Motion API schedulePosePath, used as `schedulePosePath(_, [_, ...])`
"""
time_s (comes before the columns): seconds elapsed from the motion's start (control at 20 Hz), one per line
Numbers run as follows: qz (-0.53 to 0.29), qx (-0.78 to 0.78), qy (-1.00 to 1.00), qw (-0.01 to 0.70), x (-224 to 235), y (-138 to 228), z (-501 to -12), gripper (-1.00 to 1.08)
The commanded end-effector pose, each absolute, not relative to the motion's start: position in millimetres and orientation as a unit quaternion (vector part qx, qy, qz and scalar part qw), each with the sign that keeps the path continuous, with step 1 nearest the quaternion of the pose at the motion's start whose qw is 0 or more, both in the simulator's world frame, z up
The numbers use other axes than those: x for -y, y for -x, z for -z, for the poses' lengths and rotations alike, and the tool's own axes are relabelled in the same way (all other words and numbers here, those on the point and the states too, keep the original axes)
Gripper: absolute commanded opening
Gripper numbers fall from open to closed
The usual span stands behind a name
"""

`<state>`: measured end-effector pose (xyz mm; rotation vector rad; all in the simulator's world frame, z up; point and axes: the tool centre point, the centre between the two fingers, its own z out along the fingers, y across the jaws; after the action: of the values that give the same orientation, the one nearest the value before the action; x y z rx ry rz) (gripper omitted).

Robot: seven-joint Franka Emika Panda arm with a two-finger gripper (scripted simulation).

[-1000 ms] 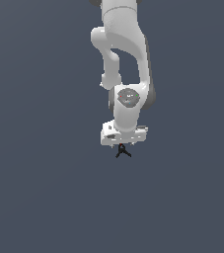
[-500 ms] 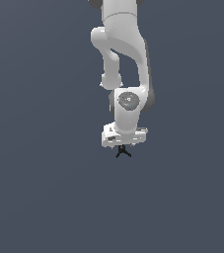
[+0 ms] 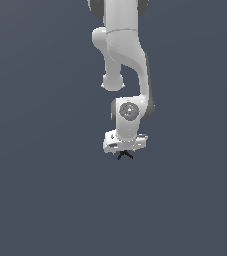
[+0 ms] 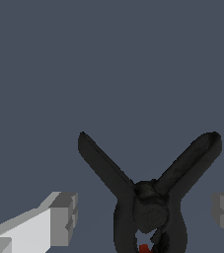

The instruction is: Pick up the object and move it to a goal position.

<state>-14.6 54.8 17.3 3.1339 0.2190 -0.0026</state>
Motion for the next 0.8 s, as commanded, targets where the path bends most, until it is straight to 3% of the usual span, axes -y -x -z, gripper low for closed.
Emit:
schedulePosePath(0.0, [0.000, -0.070, -0.998, 0.000, -55.0, 13.6, -13.8, 1.00])
schedulePosePath(0.05, [0.000, -0.070, -0.998, 0.000, -55.0, 13.5, -13.6, 1.00])
schedulePosePath(0.1, [0.000, -0.070, -0.998, 0.000, -55.0, 13.5, -13.6, -1.00])
schedulePosePath(0.75, [0.000, -0.070, -0.998, 0.000, -58.5, 14.0, -15.2, -1.00])
